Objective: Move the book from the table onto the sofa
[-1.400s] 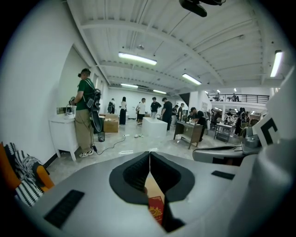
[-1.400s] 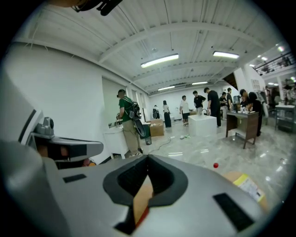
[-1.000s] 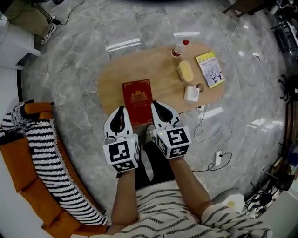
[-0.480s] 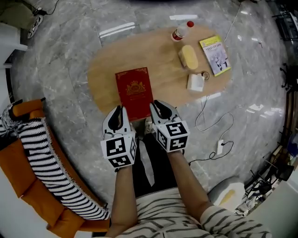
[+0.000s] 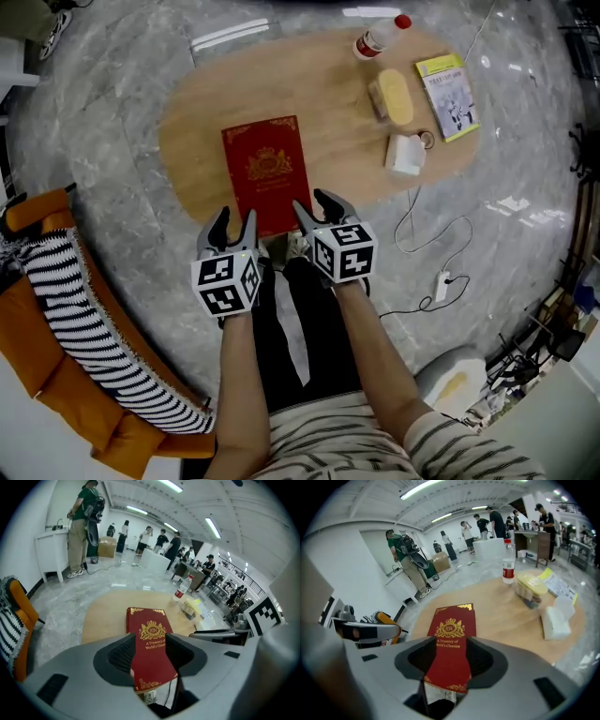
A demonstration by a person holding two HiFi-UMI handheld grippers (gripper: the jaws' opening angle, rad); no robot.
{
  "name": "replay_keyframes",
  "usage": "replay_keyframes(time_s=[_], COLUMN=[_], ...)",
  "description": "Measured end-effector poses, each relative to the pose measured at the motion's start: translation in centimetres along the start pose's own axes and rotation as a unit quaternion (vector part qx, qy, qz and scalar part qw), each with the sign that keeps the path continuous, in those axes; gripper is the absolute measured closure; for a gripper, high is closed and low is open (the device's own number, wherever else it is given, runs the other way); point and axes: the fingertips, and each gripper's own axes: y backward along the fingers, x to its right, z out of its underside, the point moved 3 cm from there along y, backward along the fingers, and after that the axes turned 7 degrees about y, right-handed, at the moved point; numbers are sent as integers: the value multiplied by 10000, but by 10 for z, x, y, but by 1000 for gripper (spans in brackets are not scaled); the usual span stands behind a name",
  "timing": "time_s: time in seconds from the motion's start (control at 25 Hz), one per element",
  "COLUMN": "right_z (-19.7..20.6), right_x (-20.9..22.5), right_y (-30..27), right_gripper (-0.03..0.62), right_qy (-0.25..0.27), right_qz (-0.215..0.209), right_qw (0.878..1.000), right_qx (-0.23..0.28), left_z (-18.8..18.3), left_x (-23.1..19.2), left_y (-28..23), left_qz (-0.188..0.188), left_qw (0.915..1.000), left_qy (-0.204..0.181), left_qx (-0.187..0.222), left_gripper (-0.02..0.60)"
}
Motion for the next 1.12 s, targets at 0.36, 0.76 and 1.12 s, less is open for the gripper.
replay_keyframes(time_s=[0.36, 0.76, 1.12], right_z=[41, 66, 74], right_x=[17, 25, 25], right_y=[-48, -83, -92], right_gripper=[315, 284, 279], right_qy=[-329, -568, -901], right_qz=[-267, -480, -882], right_qw=[9976, 9925, 9863], right_qx=[-556, -965, -1063], left_z=[42, 75, 87], left_x=[-27, -48, -50], left_y=[-46, -89, -100], left_qz=[71, 121, 536], left_qw=[9969, 9883, 9811], left_qy=[443, 812, 998], left_qx=[-644, -1282, -1569], left_gripper=[322, 281, 279])
